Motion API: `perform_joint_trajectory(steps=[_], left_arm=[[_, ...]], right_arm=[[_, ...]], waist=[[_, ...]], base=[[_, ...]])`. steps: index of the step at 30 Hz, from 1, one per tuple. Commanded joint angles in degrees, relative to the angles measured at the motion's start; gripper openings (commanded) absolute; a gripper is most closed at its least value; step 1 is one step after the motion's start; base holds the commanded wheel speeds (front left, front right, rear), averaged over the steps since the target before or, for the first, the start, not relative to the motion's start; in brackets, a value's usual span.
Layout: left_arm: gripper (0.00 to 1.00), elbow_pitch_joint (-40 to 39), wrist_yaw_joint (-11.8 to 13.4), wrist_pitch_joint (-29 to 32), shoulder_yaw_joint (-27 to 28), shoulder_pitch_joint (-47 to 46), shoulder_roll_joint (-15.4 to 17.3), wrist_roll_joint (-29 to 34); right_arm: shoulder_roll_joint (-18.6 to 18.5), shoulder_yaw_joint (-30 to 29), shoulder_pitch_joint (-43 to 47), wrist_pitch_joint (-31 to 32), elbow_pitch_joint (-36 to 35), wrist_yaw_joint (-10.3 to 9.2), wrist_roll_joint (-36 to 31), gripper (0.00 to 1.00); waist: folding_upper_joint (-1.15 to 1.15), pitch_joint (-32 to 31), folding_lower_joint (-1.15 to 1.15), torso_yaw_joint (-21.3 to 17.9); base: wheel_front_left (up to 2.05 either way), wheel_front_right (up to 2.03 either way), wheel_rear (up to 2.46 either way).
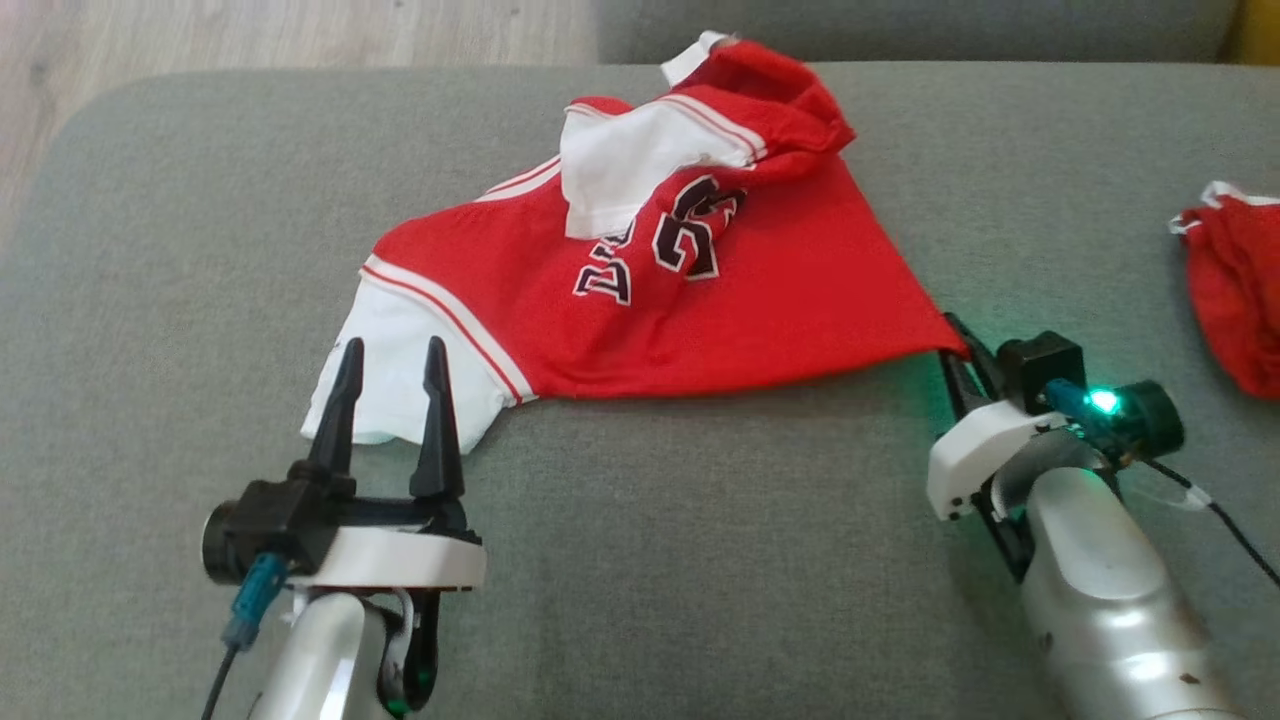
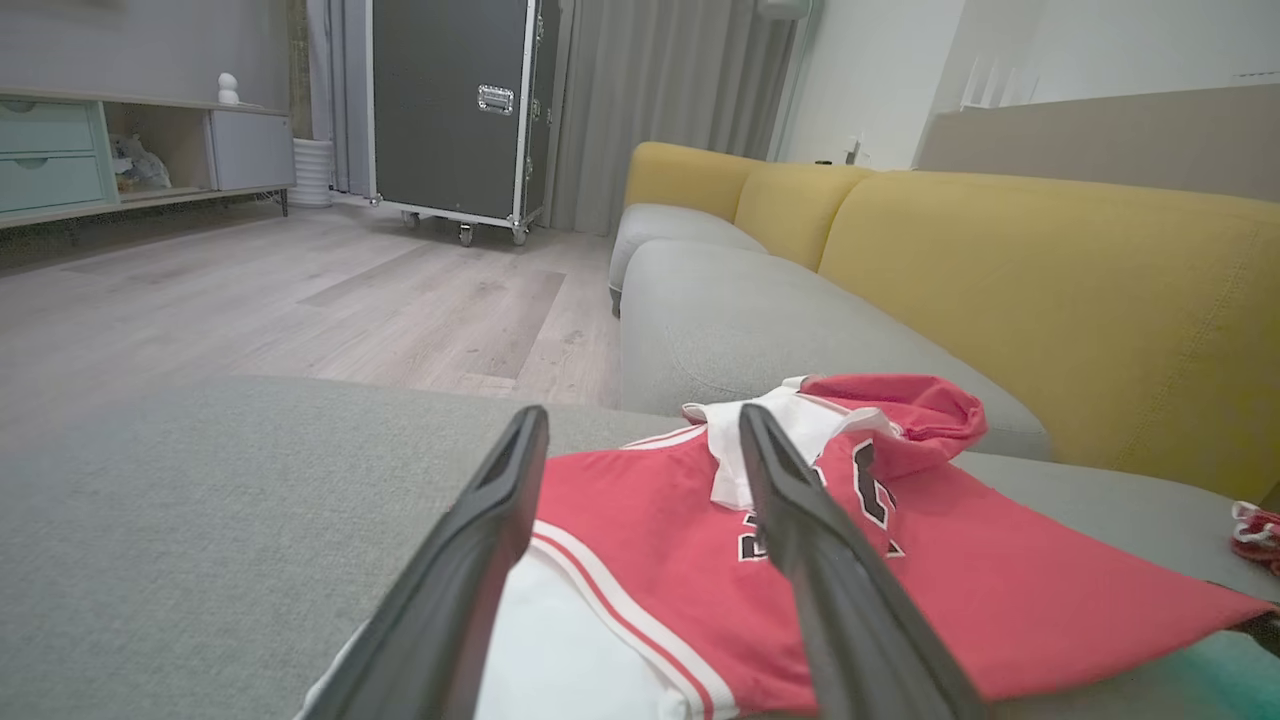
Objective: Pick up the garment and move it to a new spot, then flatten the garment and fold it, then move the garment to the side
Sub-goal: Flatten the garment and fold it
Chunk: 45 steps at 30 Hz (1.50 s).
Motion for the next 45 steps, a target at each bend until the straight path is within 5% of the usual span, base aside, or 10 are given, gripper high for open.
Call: perform_joint_trajectory(steps=[1, 12, 13, 14, 20, 27, 37, 45], left_arm=[[1.00, -1.84, 0.45, -0.36, 2.40, -1.24, 0.24, -0.53], [1.00, -2.05, 0.81, -0.36, 2.75, -0.14, 0.24, -1.37], [1.00, -2.10, 0.91, -0.36, 2.73, -0.01, 0.24, -1.42], [1.00, -2.15, 1.00, -0.36, 2.76, 0.15, 0.24, -1.45], [1.00, -2.15, 0.99, -0.36, 3.32, 0.71, 0.24, -1.16], [1.00, -2.77, 0.86, -0.36, 4.54, 1.55, 0.24, -0.66], [1.00, -3.01, 0.74, -0.36, 5.22, 2.78, 0.24, -0.89], [1.00, -3.05, 0.49, -0.36, 5.43, 3.45, 0.24, -0.92]], right_arm=[[0.19, -0.57, -0.46, -1.00, -2.40, -0.05, -2.12, 0.00], [0.19, -11.23, 2.57, 0.00, -7.15, -0.05, -13.71, 0.00], [0.19, -11.71, 2.70, 0.47, -7.26, -0.05, -14.26, 0.29], [0.19, -12.24, 2.79, 0.92, -7.58, -0.05, -15.00, 1.00], [0.19, -15.89, 3.36, 2.25, -10.36, -0.05, -15.98, 1.00], [0.19, -17.56, 4.57, 0.57, -15.99, -0.05, -8.68, 1.00], [0.19, -2.42, 12.96, -1.25, -26.82, -0.05, 14.24, 1.00], [0.19, 1.53, 18.01, -1.27, -34.64, -0.05, 19.80, 1.00]], waist=[[0.00, -0.85, 0.00, -0.90], [0.00, -3.00, 0.00, -3.07], [0.00, -3.14, 0.00, -3.21], [0.00, -3.26, 0.00, -3.41], [0.00, -4.06, 0.00, -4.67], [0.00, -5.24, 0.00, -6.78], [0.00, -6.40, 0.00, -8.99], [0.00, -6.56, 0.00, -9.65]], base=[[0.00, 0.00, 0.00], [0.00, 0.00, 0.00], [0.00, 0.00, 0.00], [0.00, 0.00, 0.00], [0.00, 0.00, 0.00], [0.00, 0.00, 0.00], [0.00, 0.00, 0.00], [0.00, 0.00, 0.00]])
